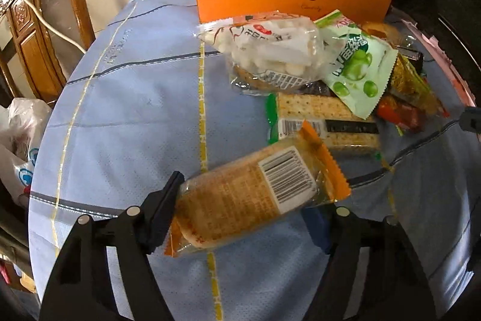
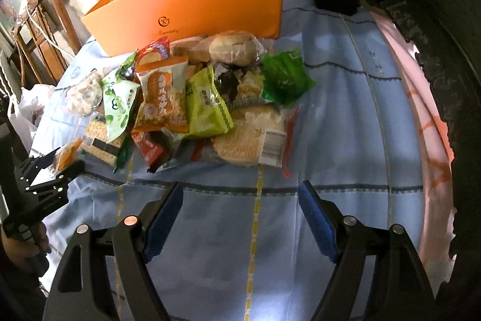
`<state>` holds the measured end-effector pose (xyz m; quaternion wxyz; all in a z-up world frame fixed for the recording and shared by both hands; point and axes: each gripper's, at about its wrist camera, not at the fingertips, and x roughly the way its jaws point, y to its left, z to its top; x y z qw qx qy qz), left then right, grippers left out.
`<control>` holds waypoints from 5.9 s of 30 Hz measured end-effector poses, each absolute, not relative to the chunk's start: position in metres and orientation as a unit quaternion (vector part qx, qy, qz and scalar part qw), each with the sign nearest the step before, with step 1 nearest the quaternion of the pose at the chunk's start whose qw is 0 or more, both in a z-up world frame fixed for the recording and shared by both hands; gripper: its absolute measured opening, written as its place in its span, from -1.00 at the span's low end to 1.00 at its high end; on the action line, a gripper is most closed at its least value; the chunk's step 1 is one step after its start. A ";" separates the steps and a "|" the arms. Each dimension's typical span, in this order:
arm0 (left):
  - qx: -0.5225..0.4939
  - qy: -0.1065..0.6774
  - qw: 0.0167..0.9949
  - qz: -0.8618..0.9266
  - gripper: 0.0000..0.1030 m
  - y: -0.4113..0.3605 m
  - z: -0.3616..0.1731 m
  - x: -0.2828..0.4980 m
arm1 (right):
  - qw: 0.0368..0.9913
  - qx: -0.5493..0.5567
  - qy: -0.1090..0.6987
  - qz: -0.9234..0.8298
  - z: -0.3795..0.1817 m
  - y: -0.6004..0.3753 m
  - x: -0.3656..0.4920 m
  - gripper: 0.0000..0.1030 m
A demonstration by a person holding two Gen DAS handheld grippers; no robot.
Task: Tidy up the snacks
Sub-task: 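Grasp the orange-wrapped bread packet with the left tool while the right tool grasps the red-edged packet, then lift both held packets and carry them above the orange box, then open both tools to drop the packets into the orange box, then grasp the white printed bag with the left tool while the right tool grasps the yellow-green bag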
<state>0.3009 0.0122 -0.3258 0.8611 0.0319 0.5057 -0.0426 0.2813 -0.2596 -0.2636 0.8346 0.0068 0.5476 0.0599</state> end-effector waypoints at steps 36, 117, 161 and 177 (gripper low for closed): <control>-0.001 0.474 0.876 -0.094 0.33 0.022 -0.305 0.295 | 0.848 0.093 0.510 0.108 -0.256 -0.260 0.311 -0.70; -0.065 0.297 0.930 -0.206 0.39 -0.013 -0.049 0.495 | 0.922 0.130 0.306 0.199 0.010 -0.254 0.448 -0.70; -0.064 0.505 0.859 -0.052 0.91 0.001 -0.266 0.391 | 0.843 0.145 0.516 0.050 -0.258 -0.238 0.312 0.63; -0.050 0.515 0.853 -0.067 0.09 0.004 -0.301 0.396 | 0.831 0.126 0.523 0.141 -0.272 -0.193 0.336 -0.57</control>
